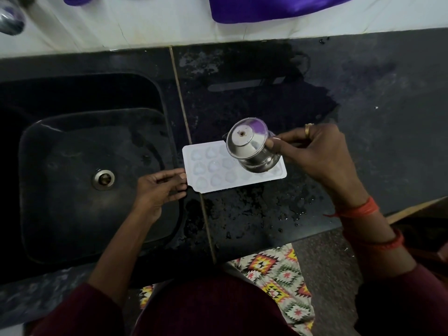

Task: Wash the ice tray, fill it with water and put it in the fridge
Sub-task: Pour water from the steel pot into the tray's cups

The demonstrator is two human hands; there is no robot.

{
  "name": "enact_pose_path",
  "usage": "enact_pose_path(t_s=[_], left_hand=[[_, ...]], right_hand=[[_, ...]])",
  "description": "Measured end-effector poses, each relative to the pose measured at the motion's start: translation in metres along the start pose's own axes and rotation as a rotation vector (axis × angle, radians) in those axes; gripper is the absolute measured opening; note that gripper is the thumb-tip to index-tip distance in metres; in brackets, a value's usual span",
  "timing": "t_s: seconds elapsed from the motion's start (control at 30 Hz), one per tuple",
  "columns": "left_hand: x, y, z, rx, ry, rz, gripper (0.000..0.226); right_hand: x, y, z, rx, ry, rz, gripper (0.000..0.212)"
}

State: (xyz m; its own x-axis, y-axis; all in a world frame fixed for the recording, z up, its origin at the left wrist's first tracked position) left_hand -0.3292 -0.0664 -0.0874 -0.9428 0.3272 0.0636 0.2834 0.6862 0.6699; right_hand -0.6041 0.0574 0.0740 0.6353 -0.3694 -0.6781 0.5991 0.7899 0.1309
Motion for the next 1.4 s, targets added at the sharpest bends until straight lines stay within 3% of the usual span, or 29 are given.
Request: enact_pose_path(t_s=[0.37,1.4], left_hand=[[-0.002,0.004,0.000,0.008,0.009,-0.007,0.012],[0.002,0.002,0.006,0.001,0.022,-0.003,0.014]], right_hand=[[0.015,0.000,0.006,-0.042,0.133,-0.005,0.030],[0.012,-0.001,0.000,-0.027,0.097,-0.005,0.030]])
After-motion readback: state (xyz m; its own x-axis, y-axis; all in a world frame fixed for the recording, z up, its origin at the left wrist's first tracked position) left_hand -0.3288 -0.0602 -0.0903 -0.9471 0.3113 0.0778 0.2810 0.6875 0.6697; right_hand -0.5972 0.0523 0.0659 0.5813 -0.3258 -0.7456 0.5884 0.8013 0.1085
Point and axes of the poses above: each hand's wrist, its own y-axis away from the middle knuckle, its own x-axis out of the palm, z = x × y, the point moved 3 cm from there along -y, towards the middle knuckle
